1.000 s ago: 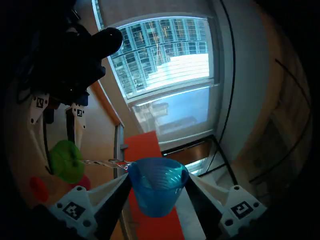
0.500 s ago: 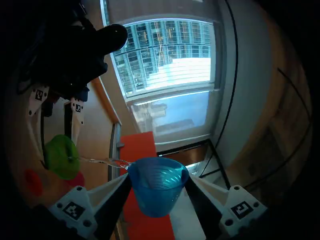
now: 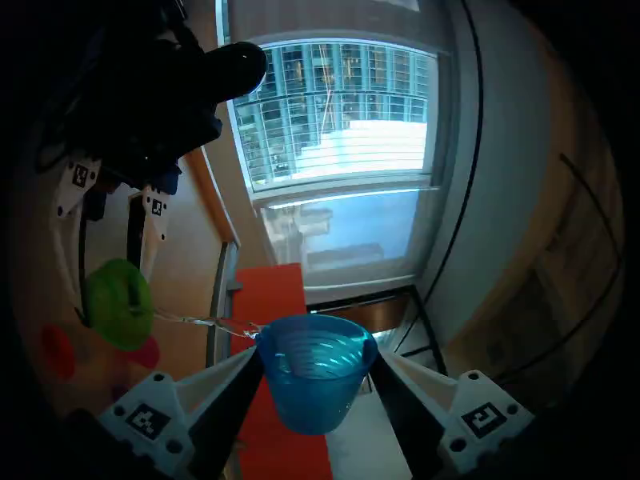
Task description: Pour water
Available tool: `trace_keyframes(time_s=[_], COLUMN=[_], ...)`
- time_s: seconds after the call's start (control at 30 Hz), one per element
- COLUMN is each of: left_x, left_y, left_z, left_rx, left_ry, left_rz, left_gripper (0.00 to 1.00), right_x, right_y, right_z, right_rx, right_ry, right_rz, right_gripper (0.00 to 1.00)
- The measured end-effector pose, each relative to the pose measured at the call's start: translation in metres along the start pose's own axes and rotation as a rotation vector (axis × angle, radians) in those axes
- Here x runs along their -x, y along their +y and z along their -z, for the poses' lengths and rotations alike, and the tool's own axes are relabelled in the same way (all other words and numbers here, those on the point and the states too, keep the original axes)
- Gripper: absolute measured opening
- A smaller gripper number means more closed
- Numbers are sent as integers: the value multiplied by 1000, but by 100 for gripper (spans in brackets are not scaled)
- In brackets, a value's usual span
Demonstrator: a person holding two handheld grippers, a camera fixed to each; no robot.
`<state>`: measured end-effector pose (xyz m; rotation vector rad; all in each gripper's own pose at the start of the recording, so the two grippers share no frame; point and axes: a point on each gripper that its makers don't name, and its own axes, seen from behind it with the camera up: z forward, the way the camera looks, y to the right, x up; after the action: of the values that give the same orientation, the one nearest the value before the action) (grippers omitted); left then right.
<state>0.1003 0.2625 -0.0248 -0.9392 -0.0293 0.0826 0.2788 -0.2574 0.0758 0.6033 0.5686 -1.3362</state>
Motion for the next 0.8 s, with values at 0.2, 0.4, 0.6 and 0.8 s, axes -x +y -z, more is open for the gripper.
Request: trace_keyframes(time_s=[0.2,0.4,0.6,0.8], left_x=[0,-1,-2,-3], left_y=[1,2,1,2], left_z=[1,2,3,3], left_rx=[0,0,-2,-2], left_ry=[0,3,4,5], left_rz=[0,1,1,0], left_gripper=[82,82,82,82], right_x=[-1,-4,-5,-8], right_y=[1,3,5,7], right_z=[-2,-3,-4,-5], right_rx=[5,12,17,21], right_ry=[-1,0,-2,1], right_rz=[26,52,82,110], right_gripper=[91,91,91,91])
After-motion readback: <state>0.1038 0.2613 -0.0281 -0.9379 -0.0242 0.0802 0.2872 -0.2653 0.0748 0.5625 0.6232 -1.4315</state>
